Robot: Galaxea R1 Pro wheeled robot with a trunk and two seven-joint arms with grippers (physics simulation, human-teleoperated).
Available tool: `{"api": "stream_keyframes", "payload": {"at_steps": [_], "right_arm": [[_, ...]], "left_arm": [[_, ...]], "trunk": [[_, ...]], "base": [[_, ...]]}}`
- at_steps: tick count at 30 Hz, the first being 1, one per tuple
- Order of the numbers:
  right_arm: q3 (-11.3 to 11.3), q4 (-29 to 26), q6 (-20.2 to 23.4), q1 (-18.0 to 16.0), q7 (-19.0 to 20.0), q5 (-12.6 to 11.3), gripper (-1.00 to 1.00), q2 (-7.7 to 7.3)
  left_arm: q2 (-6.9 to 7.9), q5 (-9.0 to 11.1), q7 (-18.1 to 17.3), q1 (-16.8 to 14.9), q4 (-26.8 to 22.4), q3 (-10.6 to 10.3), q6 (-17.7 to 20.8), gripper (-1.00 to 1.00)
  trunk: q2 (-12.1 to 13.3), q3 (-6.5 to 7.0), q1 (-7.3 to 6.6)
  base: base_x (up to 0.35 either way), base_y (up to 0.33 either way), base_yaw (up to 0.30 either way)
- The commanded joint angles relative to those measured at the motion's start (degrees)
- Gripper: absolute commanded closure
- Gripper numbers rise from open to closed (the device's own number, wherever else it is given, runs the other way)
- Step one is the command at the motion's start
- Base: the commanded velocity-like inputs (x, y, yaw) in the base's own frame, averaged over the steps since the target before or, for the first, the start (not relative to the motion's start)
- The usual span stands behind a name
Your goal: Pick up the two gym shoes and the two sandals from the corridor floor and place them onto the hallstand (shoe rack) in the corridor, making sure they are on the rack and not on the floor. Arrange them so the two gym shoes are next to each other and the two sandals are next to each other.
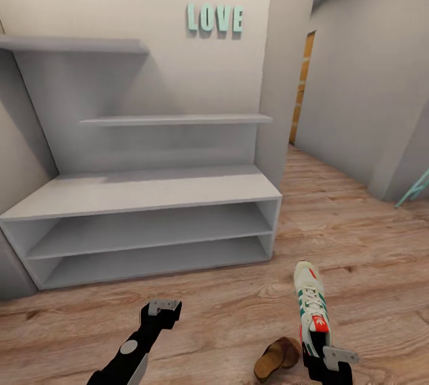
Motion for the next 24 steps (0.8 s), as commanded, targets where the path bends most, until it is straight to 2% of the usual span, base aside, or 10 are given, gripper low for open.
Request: {"api": "stream_keyframes", "payload": {"at_steps": [1,24], "right_arm": [[0.02,0.03,-0.15,-0.03,-0.2,0.16,1.0,0.0],[0.02,0.12,-0.15,-0.03,-0.19,0.16,1.0,0.0]], "left_arm": [[0.01,0.13,-0.12,-0.03,0.04,-0.05,-0.17,-1.0],[0.01,0.13,-0.12,-0.03,0.05,-0.05,-0.17,-1.0]], "trunk": [[-0.02,-0.05,-0.01],[-0.02,-0.05,-0.01]], "base": [[0.0,0.0,-0.256],[0.0,0.0,-0.256]]}}
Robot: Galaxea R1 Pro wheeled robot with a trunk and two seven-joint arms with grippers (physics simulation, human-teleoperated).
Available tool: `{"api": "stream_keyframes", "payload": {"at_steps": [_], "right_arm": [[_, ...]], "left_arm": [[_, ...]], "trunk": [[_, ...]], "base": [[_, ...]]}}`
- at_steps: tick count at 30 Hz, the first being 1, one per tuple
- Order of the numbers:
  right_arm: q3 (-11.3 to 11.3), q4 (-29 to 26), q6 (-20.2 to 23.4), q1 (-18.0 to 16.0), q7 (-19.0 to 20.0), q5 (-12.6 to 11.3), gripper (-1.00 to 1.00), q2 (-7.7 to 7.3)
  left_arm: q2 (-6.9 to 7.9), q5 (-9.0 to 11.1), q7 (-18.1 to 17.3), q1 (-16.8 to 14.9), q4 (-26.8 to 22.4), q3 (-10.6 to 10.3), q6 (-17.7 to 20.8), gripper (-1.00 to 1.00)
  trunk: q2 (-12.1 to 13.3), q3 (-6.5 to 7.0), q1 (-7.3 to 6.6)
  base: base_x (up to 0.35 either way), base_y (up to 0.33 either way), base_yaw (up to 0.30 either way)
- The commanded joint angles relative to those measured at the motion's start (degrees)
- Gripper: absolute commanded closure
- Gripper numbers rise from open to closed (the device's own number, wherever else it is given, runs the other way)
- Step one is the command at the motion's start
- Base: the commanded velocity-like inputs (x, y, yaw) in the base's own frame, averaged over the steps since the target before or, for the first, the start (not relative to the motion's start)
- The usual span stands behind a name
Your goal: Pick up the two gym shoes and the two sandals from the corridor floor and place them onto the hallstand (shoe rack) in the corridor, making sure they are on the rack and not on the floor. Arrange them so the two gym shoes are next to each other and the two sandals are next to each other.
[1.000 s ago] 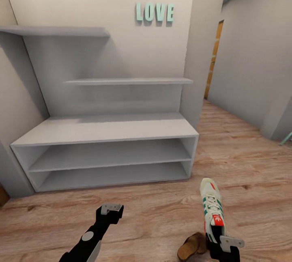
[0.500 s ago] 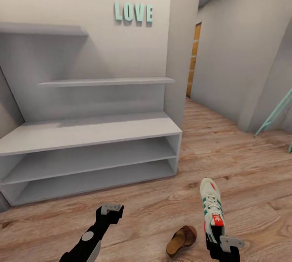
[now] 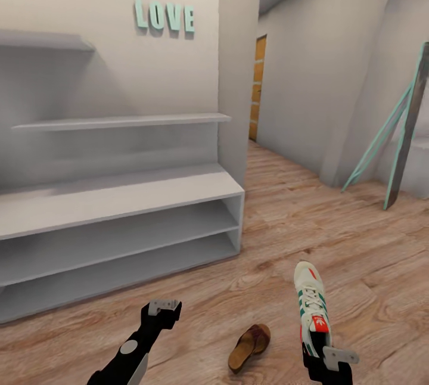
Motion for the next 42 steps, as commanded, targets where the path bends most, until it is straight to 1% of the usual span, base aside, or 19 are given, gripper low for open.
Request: {"api": "stream_keyframes", "payload": {"at_steps": [1,34,42], "right_arm": [[0.02,0.03,-0.15,-0.03,-0.2,0.16,1.0,0.0],[-0.16,-0.31,-0.06,-0.05,-0.2,0.07,1.0,0.06],[-0.2,-0.55,-0.06,-0.03,-0.2,0.06,1.0,0.09]], "left_arm": [[0.01,0.13,-0.12,-0.03,0.04,-0.05,-0.17,-1.0],[0.1,0.02,-0.12,-0.03,0.04,-0.01,-0.17,-1.0],[0.1,-0.04,-0.12,-0.03,0.04,0.02,-0.19,-1.0]], "trunk": [[-0.02,-0.05,-0.01],[-0.02,-0.05,-0.01],[-0.02,-0.05,-0.01]], "base": [[0.0,0.0,-0.256],[0.0,0.0,-0.26],[0.0,0.0,-0.092]]}}
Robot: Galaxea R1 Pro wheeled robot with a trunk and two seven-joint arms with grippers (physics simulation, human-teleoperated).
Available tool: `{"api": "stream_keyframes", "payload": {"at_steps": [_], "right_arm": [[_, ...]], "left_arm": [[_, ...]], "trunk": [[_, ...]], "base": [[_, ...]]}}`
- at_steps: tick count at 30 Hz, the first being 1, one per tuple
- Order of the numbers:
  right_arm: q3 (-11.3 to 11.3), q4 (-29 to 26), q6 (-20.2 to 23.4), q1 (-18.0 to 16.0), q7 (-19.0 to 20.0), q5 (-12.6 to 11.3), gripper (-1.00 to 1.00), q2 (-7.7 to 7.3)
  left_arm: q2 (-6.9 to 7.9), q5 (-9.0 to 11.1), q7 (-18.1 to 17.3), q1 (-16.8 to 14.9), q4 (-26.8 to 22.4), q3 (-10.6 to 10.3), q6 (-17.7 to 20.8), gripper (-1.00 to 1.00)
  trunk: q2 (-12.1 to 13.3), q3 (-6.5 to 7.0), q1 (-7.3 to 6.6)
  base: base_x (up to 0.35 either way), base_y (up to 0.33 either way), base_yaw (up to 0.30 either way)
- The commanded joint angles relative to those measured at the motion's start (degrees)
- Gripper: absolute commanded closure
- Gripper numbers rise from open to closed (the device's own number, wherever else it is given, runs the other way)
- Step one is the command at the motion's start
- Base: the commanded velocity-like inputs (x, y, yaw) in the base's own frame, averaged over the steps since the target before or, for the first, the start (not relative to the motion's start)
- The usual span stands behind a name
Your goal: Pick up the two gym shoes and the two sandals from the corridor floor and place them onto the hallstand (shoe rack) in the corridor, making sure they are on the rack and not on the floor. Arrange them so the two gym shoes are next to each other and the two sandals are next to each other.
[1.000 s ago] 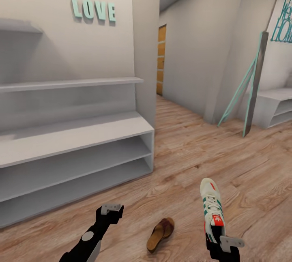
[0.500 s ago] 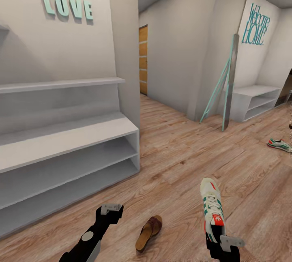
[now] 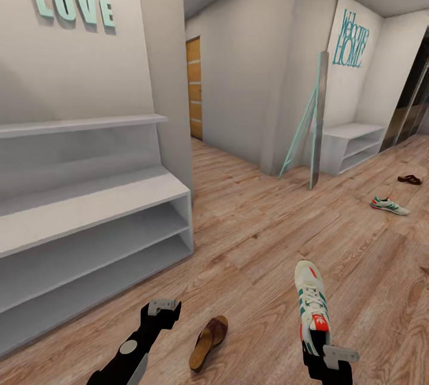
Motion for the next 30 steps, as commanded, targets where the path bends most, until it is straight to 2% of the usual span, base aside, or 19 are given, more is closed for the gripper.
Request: {"api": "stream_keyframes", "payload": {"at_steps": [1,11,18,19,23,25,26,30], "right_arm": [[0.02,-0.03,-0.15,-0.04,-0.2,0.14,1.0,0.0],[0.02,-0.51,-0.06,-0.06,-0.11,0.09,1.0,-0.03],[0.07,-0.94,-0.06,-0.04,-0.11,0.07,1.0,0.08],[0.08,-2.04,0.1,-0.07,-0.11,0.07,1.0,0.04],[0.06,-7.83,0.69,-0.1,-0.11,0.12,1.0,-0.08],[0.06,-10.95,2.16,-0.1,-0.11,0.14,1.0,-0.13],[0.03,-16.33,7.06,-0.1,-0.11,0.13,1.0,-0.2],[-0.07,-24.06,15.4,-0.11,-0.06,0.09,1.0,-0.24]], "left_arm": [[0.01,0.12,-0.12,-0.03,0.04,-0.05,-0.16,-1.0],[0.01,0.1,-0.12,-0.03,-0.01,-0.09,-0.37,-1.0],[0.59,-0.12,-0.14,-0.03,0.08,-0.08,-0.37,-1.0],[1.01,-0.34,-0.25,-0.03,1.52,-0.22,-0.47,-1.0],[1.14,-0.47,-0.22,-0.09,3.51,-0.31,-0.41,-1.0],[1.14,-0.49,-0.21,-0.14,3.79,-0.34,-0.26,-1.0],[1.15,-0.49,-0.13,-0.3,3.98,-0.36,0.12,-1.0],[1.07,-0.43,0.81,-0.62,4.11,-0.39,0.46,-1.0]], "trunk": [[-0.02,-0.05,-0.01],[-0.02,-0.05,-0.01],[-0.02,-0.05,-0.01],[-0.02,-0.05,-0.01],[-0.02,-0.05,-0.01],[-0.02,-0.05,-0.01],[-0.02,-0.05,-0.01],[-0.02,-0.05,-0.01]], "base": [[0.0,0.0,-0.012],[0.0,0.0,-0.002],[0.0,0.0,0.0],[0.0,0.0,0.0],[0.0,0.0,0.0],[0.0,0.0,0.0],[0.0,0.0,0.0],[0.0,0.0,0.0]]}}
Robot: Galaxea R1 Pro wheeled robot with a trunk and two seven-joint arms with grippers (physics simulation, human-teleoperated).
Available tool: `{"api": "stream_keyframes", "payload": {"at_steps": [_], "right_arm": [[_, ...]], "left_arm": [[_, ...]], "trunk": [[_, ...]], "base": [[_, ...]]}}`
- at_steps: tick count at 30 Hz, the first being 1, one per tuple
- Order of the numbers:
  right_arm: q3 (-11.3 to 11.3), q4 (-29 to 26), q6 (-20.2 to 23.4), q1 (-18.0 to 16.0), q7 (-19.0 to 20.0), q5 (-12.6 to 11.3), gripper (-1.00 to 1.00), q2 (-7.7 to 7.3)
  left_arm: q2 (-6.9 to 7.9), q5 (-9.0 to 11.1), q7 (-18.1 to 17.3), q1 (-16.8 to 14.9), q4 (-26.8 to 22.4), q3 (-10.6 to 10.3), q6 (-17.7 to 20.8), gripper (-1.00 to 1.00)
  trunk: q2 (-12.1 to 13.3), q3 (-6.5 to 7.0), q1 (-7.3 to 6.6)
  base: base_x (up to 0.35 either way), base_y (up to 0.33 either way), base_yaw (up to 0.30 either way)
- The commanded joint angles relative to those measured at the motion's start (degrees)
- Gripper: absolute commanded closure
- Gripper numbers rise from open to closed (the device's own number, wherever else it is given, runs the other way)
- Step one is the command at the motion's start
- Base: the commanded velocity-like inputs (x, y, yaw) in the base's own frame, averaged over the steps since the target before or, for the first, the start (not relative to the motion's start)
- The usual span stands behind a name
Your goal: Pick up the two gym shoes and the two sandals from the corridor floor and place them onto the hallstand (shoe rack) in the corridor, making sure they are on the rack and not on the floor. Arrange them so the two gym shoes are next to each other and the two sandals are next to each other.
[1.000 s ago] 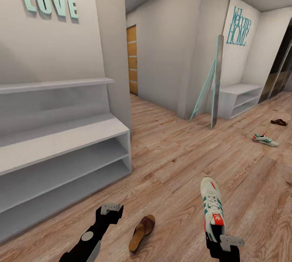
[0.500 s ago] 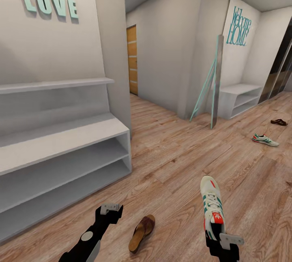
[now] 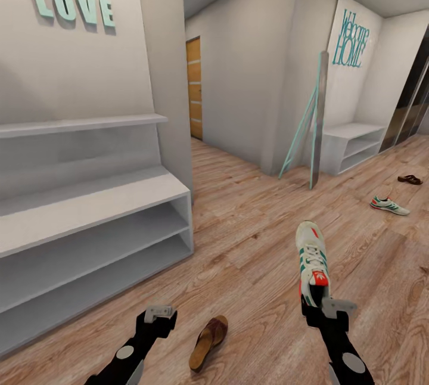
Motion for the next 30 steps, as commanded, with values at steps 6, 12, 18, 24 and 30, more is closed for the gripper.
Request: {"api": "stream_keyframes", "payload": {"at_steps": [6,12,18,24,30], "right_arm": [[-1.24,-8.22,7.99,-0.02,-0.19,-0.04,1.0,0.05],[-1.98,-10.47,9.74,-0.02,-0.25,-0.03,1.0,0.16],[-2.13,-10.98,10.12,-0.02,-0.2,-0.05,1.0,0.15],[-2.12,-11.1,10.21,-0.02,-0.18,-0.1,1.0,0.18],[-2.12,-11.12,10.22,-0.02,-0.24,-0.11,1.0,0.22]], "left_arm": [[-0.27,0.08,3.34,-0.41,0.1,-0.37,0.29,-1.0],[-0.22,-0.04,4.74,-0.27,0.02,-0.5,2.45,-1.0],[0.0,-0.12,4.96,0.23,0.01,-0.56,2.69,-1.0],[0.16,-0.1,4.98,0.35,0.02,-0.51,2.77,-1.0],[0.21,-0.09,5.06,0.3,0.02,-0.42,2.8,-1.0]], "trunk": [[-0.02,-0.06,-0.01],[-0.02,-0.04,-0.01],[-0.02,0.05,-0.01],[-0.02,0.07,-0.01],[-0.02,-0.03,-0.01]], "base": [[0.0,0.0,0.0],[0.0,0.0,-0.011],[0.0,0.0,-0.176],[0.066,0.037,-0.276],[0.222,0.189,-0.294]]}}
